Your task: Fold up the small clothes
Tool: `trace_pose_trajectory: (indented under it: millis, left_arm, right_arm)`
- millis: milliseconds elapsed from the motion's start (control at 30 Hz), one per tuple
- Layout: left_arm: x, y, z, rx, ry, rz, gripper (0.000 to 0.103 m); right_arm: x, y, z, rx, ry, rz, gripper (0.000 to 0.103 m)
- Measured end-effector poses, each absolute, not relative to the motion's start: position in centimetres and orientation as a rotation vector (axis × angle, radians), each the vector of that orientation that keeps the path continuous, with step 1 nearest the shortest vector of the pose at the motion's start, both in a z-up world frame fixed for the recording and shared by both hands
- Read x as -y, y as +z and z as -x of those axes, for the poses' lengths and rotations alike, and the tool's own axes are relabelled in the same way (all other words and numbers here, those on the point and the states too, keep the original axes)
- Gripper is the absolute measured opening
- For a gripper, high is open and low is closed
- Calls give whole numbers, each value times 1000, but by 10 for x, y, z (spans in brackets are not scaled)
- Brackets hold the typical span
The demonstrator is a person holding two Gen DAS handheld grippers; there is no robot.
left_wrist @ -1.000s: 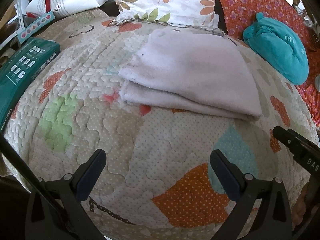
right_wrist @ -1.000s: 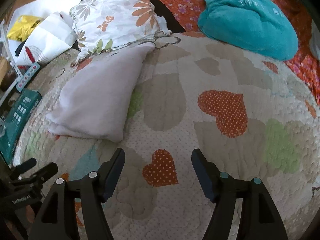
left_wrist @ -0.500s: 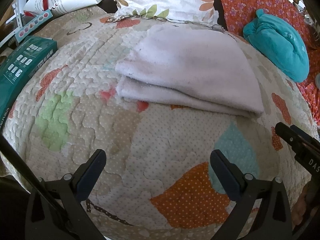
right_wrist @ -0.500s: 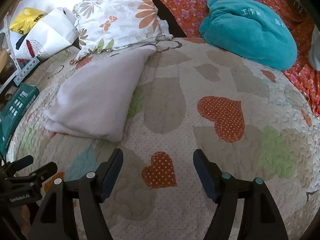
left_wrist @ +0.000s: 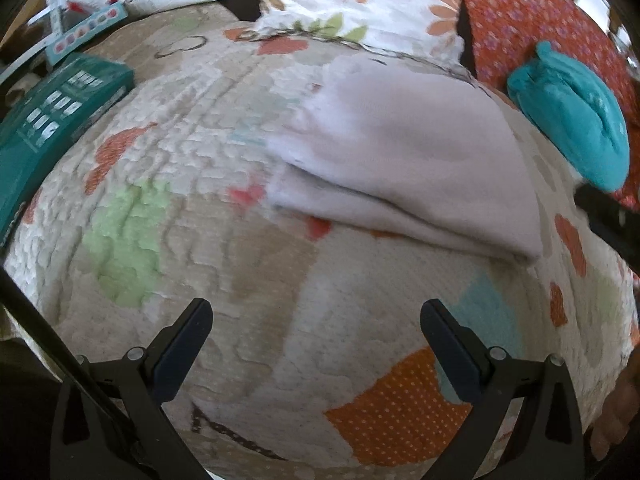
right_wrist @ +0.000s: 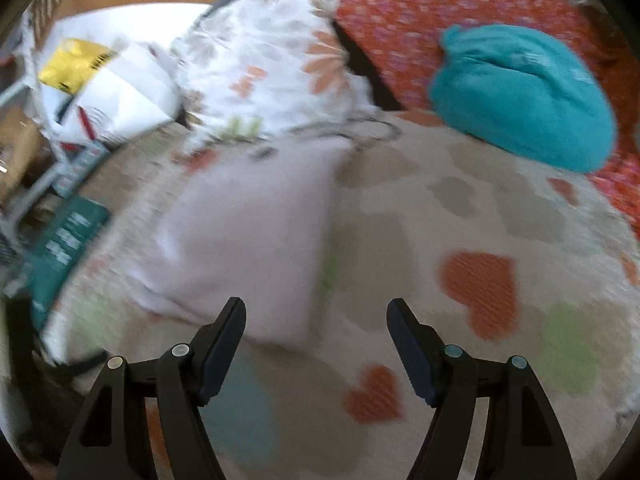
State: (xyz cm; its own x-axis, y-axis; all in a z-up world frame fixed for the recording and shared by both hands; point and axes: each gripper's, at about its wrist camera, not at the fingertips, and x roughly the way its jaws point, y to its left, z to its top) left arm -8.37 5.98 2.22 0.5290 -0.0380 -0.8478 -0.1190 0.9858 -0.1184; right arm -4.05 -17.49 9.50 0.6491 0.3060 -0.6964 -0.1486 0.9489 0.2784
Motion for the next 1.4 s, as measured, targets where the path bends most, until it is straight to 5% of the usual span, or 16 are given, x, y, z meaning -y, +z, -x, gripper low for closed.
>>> trace_pose_trajectory:
  millis: [433, 667, 1000, 1400]
  left_arm:
    - [-127, 37, 80, -993, 171, 302, 103]
    - [-172, 34, 77, -1001, 248, 444, 103]
    - [-172, 52, 53, -973, 232, 440, 103]
    - [-101, 50, -78, -1035, 93, 207, 103]
  right_arm:
    - [80, 23, -99, -1101, 600, -683, 78]
    - [41, 2, -91, -1288, 797, -644, 77]
    - [70, 77, -77, -1050, 607, -436, 77]
    - [185, 74, 6, -998, 325, -166, 77]
